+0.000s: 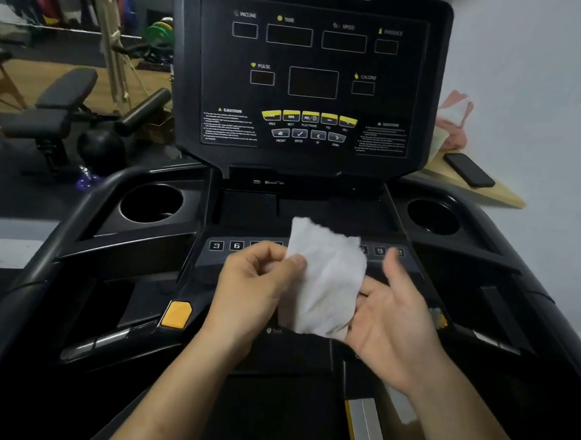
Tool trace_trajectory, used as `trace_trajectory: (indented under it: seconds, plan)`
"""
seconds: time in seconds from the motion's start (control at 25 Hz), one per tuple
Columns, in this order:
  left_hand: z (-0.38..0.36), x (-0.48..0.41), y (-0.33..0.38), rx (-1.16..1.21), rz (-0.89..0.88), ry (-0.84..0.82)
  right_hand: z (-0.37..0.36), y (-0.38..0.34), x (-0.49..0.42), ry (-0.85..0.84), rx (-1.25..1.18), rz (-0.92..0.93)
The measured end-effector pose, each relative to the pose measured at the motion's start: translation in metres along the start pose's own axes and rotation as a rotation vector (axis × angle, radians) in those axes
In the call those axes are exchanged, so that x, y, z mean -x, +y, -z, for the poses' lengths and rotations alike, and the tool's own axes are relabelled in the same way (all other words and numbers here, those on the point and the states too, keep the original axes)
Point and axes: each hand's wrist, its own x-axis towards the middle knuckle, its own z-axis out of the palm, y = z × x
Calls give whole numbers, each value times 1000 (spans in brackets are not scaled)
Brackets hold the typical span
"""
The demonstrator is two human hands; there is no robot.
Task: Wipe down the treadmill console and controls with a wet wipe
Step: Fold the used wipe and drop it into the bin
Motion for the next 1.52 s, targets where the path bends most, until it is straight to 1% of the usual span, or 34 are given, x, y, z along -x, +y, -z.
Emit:
trace_trajectory:
  seconds: [0.08, 0.12, 0.16, 0.24, 0.32, 0.36, 0.4, 0.44, 0.56, 0.64, 0.72, 0.76, 0.84, 0.92, 1.04, 1.08, 1.2, 1.32, 1.44, 1.52]
  plan:
    - [-7, -3, -4, 4, -14, -54, 4, 2, 14, 202, 273, 140]
    - [-13, -4, -6, 12, -29, -95, 4, 3, 23, 295, 360, 203]
    - [-21, -3, -9, 8, -40, -160, 6, 6, 34, 386, 405, 254]
    - [-41, -1, -19, -32, -72, -346, 11, 12, 62, 608, 478, 336]
    - [-68, 4, -32, -193, -157, -533, 17, 18, 99, 876, 576, 416]
    - [-85, 9, -37, -314, -215, -593, 20, 21, 121, 974, 625, 440]
    - [-101, 16, -40, -409, -259, -626, 23, 25, 141, 1026, 660, 445]
    - [-115, 24, -42, -445, -291, -667, 25, 28, 160, 1054, 684, 431]
    - [-163, 63, -47, -411, -424, -832, 36, 44, 229, 1207, 758, 370]
    - [-186, 84, -50, -380, -428, -941, 47, 52, 265, 1310, 845, 353]
    - [-214, 119, -54, -350, -366, -1064, 60, 63, 308, 1398, 796, 375]
    - [-225, 135, -56, -342, -333, -1094, 66, 69, 327, 1422, 739, 378]
    - [-256, 185, -63, -330, -300, -1119, 78, 86, 377, 1475, 622, 399]
    - [-288, 244, -73, -310, -253, -1125, 91, 104, 432, 1539, 541, 467]
    - [-337, 340, -90, -322, -108, -1171, 111, 134, 523, 1649, 418, 523]
    - [-350, 367, -97, -336, -84, -1200, 117, 145, 549, 1666, 368, 525]
    - [-382, 445, -122, -441, -84, -1322, 130, 185, 624, 1743, 265, 492]
    - [-404, 512, -148, -578, -106, -1401, 133, 235, 691, 1834, 127, 427]
    - [-418, 561, -173, -622, -50, -1480, 130, 281, 728, 1895, -22, 368]
    - [-429, 590, -194, -666, -32, -1554, 130, 307, 749, 1981, -87, 308]
